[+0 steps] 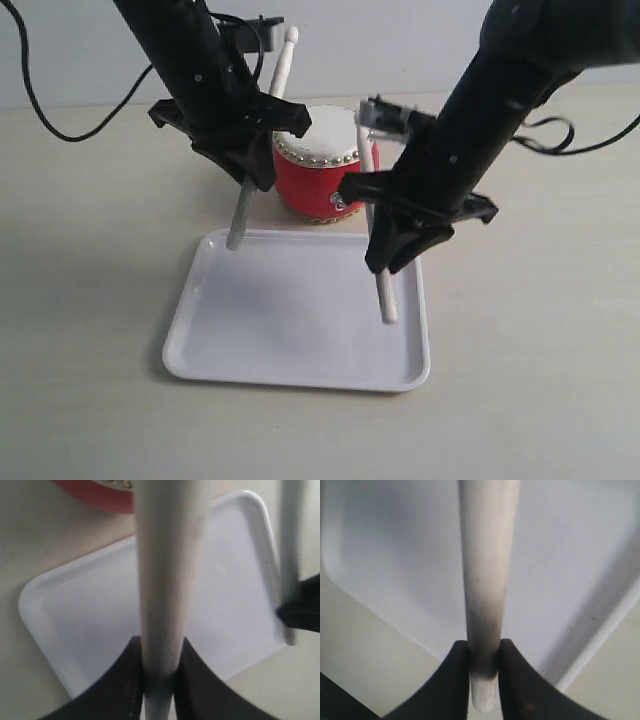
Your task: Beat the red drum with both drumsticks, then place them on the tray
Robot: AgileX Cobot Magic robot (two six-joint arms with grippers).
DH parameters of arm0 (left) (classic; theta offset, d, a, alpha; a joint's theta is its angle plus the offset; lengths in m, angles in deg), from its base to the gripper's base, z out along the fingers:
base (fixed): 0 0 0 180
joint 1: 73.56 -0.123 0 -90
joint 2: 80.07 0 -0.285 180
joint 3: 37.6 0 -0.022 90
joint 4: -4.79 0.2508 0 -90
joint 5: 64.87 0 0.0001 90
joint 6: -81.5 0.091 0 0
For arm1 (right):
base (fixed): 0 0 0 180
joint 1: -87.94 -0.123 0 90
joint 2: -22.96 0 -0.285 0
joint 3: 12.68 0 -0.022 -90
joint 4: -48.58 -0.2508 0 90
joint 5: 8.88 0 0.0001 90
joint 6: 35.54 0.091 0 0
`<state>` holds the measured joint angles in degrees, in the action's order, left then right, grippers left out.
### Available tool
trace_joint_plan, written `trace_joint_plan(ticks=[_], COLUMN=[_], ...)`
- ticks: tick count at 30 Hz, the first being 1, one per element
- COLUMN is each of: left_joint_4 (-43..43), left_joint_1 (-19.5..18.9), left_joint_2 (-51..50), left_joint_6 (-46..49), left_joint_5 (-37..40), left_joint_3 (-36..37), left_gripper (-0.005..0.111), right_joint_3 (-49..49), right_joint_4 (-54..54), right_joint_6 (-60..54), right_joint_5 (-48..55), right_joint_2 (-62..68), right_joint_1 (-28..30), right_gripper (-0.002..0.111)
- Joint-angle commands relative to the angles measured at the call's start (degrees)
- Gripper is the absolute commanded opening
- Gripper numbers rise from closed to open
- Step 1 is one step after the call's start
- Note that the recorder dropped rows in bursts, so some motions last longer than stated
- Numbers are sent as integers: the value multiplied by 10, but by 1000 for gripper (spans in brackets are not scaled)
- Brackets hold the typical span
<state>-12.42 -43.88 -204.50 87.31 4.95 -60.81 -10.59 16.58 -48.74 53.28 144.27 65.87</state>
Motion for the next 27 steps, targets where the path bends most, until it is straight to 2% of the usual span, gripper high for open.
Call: trace_joint_plan(ticks=[1, 4, 9, 19, 27], left_joint_4=[-3, -2, -1, -72, -56], left_joint_1=[3, 3, 3, 13, 15], left_joint_2=[35, 46, 33, -96, -112], left_joint_6=[-7, -3, 19, 42, 42], left_joint_5=[1, 1, 1, 1, 1], left_joint_3=[15, 21, 35, 39, 38], left_gripper=[0, 0, 0, 0, 0], right_joint_3=[-8, -15, -15, -15, -15], right_joint_4=[-45, -57, -49, -10, -2], right_joint_6=[-23, -18, -18, -5, 10], right_joint_5=[-5, 12, 35, 28, 26], right_joint_2=[72, 81, 1, -198, -234], right_joint_1=[1, 1, 1, 1, 1], right_gripper=[0, 0, 0, 0, 0])
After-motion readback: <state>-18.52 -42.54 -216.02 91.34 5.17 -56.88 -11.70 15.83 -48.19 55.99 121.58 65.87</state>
